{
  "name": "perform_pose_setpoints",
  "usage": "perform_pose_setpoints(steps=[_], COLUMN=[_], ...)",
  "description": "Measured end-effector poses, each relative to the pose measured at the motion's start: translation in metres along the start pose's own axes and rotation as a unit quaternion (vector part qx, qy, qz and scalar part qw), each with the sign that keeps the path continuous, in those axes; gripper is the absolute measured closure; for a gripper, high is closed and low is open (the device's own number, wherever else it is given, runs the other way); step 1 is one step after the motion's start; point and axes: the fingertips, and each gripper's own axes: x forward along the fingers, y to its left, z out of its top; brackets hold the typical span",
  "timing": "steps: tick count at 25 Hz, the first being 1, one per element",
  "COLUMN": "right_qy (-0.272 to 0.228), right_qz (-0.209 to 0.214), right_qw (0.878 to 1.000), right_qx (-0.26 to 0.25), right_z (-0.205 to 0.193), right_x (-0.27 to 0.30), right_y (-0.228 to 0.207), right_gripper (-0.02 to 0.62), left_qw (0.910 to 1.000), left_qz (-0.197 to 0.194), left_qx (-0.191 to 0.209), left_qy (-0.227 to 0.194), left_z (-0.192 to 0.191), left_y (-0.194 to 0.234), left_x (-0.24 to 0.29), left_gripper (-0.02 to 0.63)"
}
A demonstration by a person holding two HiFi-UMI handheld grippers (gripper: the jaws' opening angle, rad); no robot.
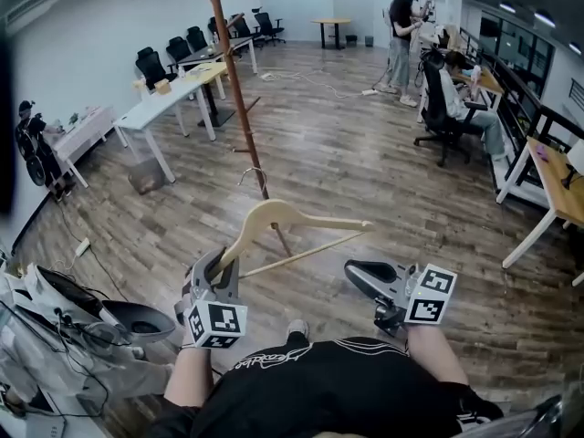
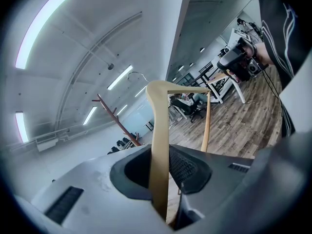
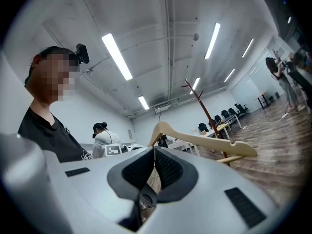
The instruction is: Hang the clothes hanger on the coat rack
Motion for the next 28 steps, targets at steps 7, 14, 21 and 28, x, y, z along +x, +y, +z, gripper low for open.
perform_pose_setpoints(steps=[7,14,21,28], right_qy=[0.006,0.011,0.019,0.029], right_qz=[-0.018,-0.036,-0.046,-0.057], right_qw=[1.000,0.999,0.998,0.997], right_qx=[0.010,0.021,0.036,0.033], right_z=[0.000,0.006,0.026,0.052], right_x=[0.016,0.064,0.140,0.215], right_y=[-0.040,-0.115,-0.208,-0.289], right_gripper=[0.555,0.555,0.555,0.556], left_qw=[0.9999,0.9997,0.9996,0.9996], left_qz=[-0.008,-0.020,-0.025,-0.025], left_qx=[-0.009,-0.015,-0.010,-0.006], left_qy=[-0.003,-0.007,-0.008,-0.013], left_z=[-0.012,-0.034,-0.056,-0.078], left_y=[0.010,0.040,0.102,0.166], left_x=[0.046,0.130,0.235,0.330], left_gripper=[0.526,0.526,0.526,0.526])
